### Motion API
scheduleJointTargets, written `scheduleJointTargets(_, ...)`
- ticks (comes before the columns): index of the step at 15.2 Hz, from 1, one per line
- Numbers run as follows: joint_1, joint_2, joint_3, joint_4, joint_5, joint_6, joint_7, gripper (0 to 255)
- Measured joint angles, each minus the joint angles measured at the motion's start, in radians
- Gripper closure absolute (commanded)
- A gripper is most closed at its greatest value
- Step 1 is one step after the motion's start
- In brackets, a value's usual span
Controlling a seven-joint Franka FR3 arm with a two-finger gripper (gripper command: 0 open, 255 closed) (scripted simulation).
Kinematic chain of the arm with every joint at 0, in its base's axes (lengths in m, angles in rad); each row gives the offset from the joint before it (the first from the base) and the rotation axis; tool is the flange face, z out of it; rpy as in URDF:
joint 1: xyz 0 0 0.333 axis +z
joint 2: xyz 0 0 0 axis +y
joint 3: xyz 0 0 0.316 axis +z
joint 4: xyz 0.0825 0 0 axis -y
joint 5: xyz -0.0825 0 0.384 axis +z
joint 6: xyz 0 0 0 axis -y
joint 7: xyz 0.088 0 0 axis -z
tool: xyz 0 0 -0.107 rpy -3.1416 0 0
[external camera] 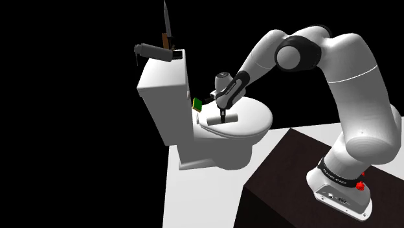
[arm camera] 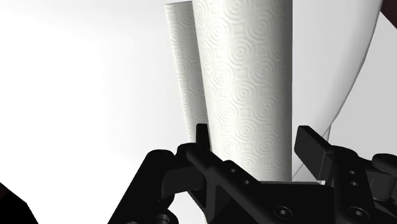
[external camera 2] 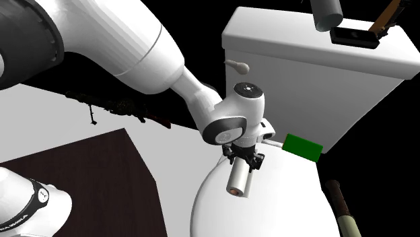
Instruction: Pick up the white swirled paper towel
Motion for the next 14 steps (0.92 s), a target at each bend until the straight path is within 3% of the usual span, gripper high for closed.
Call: scheduleJointTargets(14, 0.006, -0.101, -0.005, -0.025, -0.004, -0.075, -0.004, 255)
